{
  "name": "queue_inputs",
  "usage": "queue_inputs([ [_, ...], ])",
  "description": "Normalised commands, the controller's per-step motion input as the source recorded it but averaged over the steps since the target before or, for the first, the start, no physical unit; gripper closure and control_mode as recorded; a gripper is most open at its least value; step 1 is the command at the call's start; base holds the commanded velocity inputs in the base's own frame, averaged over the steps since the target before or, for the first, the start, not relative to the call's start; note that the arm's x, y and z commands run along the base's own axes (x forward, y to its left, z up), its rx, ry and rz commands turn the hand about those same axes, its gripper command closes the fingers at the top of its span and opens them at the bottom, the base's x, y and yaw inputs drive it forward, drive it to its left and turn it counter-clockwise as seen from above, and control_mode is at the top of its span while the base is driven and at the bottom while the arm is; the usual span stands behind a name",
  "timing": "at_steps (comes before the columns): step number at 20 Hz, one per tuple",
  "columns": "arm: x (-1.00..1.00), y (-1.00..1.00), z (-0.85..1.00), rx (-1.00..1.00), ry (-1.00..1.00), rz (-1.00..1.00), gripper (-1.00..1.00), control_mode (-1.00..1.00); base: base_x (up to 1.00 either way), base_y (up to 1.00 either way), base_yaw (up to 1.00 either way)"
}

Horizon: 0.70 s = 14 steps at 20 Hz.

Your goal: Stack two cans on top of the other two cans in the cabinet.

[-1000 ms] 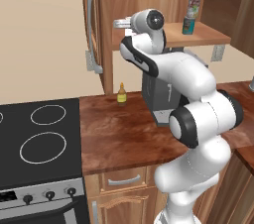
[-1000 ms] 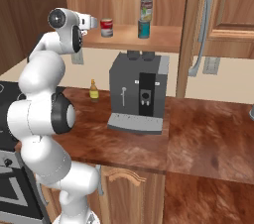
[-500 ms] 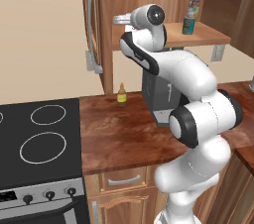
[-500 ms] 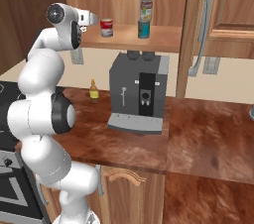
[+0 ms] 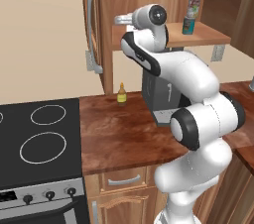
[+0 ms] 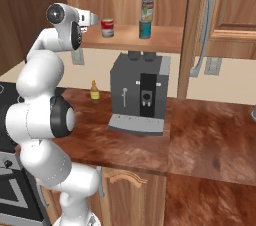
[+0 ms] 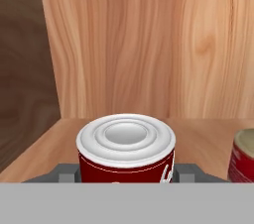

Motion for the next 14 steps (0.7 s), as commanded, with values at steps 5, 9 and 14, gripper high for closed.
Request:
queue_inputs([
  [5, 0.0, -0.02, 0.18, 0.0, 0.0, 0.0, 1.0, -1.0, 0.0, 0.0, 0.0],
  [9, 0.0, -0.06, 0.19, 0.0, 0.0, 0.0, 1.0, -1.0, 0.0, 0.0, 0.0],
  [14, 0.0, -0.22, 0.27, 0.0, 0.0, 0.0, 1.0, -1.0, 0.0, 0.0, 0.0],
])
